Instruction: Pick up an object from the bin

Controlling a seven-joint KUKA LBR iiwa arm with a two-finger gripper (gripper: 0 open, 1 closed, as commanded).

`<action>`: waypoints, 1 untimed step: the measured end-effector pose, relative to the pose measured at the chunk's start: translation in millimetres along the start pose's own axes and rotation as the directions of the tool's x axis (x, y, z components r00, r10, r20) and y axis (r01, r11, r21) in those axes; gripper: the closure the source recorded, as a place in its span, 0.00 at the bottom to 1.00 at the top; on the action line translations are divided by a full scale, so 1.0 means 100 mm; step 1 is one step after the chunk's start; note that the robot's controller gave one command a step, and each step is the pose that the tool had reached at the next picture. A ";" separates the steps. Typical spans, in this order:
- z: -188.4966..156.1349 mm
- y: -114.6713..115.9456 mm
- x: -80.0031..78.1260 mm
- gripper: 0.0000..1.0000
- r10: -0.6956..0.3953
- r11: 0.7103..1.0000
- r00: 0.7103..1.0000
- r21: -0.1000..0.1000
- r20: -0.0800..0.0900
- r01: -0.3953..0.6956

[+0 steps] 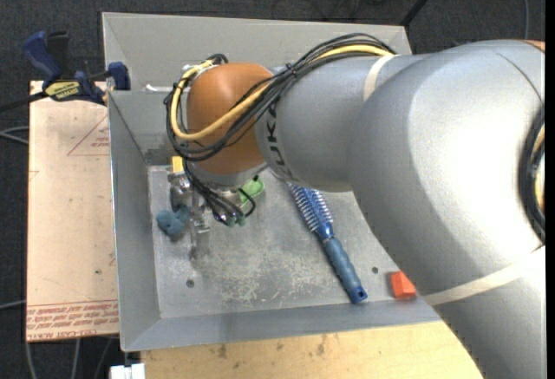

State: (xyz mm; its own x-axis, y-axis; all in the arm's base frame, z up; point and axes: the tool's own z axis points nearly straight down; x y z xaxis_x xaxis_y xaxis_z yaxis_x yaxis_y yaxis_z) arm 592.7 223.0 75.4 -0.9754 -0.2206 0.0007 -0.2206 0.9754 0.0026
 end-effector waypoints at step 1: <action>-0.05 -0.03 -0.01 1.00 0.006 1.000 1.000 0.001 0.004 -0.006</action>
Offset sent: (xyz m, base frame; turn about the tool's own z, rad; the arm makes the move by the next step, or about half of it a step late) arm 0.0000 0.0000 0.0000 0.0000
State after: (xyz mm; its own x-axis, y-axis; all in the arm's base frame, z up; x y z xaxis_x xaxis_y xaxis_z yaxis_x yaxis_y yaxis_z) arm 594.4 220.7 80.3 -0.9766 -0.2148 -0.0031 -0.2148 0.9767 0.0018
